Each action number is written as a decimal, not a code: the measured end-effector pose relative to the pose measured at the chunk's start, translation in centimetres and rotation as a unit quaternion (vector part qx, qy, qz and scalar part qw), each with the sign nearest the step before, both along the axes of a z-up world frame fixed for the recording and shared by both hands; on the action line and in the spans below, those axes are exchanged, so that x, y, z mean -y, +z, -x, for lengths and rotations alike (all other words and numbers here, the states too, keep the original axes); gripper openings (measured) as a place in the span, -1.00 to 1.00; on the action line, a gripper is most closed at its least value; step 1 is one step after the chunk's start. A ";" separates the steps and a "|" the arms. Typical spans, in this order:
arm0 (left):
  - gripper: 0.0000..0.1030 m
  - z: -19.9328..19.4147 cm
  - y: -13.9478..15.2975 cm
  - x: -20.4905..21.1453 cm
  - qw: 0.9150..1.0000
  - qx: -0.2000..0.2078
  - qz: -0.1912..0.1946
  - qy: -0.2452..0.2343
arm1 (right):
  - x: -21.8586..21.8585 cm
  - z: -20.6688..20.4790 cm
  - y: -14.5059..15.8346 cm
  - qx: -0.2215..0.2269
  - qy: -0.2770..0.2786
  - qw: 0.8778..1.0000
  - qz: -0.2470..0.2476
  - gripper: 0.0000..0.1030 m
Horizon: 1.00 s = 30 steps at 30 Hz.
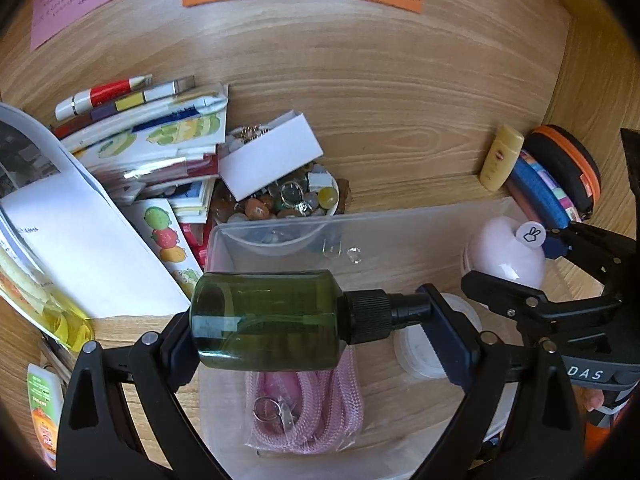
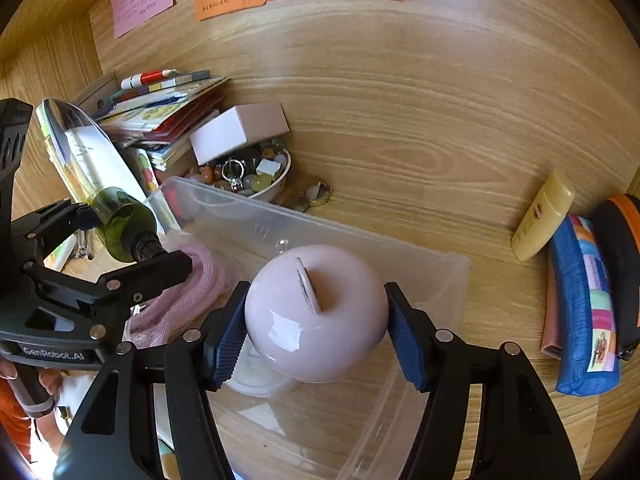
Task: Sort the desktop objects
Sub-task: 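Carry the green spray bottle and pink round box over the clear box, then release the green bottle and pink box into the clear box, opening both grippers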
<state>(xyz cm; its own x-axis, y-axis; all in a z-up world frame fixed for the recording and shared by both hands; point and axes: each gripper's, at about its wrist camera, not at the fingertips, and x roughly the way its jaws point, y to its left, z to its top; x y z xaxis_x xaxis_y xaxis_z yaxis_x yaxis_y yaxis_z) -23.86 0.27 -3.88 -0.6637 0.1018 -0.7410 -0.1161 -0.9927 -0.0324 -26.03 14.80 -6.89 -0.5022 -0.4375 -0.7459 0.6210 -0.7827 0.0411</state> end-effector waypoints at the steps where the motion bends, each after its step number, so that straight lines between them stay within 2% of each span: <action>1: 0.87 0.3 -0.2 -0.3 1.000 0.002 0.003 -0.001 | 0.1 0.0 -0.1 -0.002 0.001 1.000 -0.005 0.18; 9: 0.87 0.5 -0.7 -0.4 1.000 0.017 0.015 0.006 | 0.2 -0.1 -0.4 0.001 -0.004 1.000 -0.025 0.19; 18: 0.88 0.6 -1.0 0.0 0.999 0.030 0.007 0.008 | 0.0 -0.3 -0.2 -0.013 -0.015 1.000 -0.023 0.19; 19: 0.88 0.5 -1.0 0.0 0.999 0.031 0.009 0.008 | 0.0 -0.2 -0.2 -0.011 -0.016 1.000 -0.024 0.25; 27: 0.88 -0.6 -0.3 0.4 1.000 0.019 0.009 0.007 | -1.0 0.0 0.5 0.014 -0.005 1.000 0.026 0.30; 30: 0.88 -1.2 0.5 0.5 1.000 0.012 0.010 0.006 | -1.8 0.0 1.3 0.018 -0.007 0.999 0.050 0.43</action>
<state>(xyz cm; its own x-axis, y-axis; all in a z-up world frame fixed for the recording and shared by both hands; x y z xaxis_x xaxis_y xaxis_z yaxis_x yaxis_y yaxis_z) -22.64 -0.26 -3.42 -0.6466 0.0786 -0.7588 -0.1032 -0.9945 -0.0151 -26.03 16.60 -5.59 -0.4829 -0.5042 -0.7160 0.6066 -0.7823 0.1417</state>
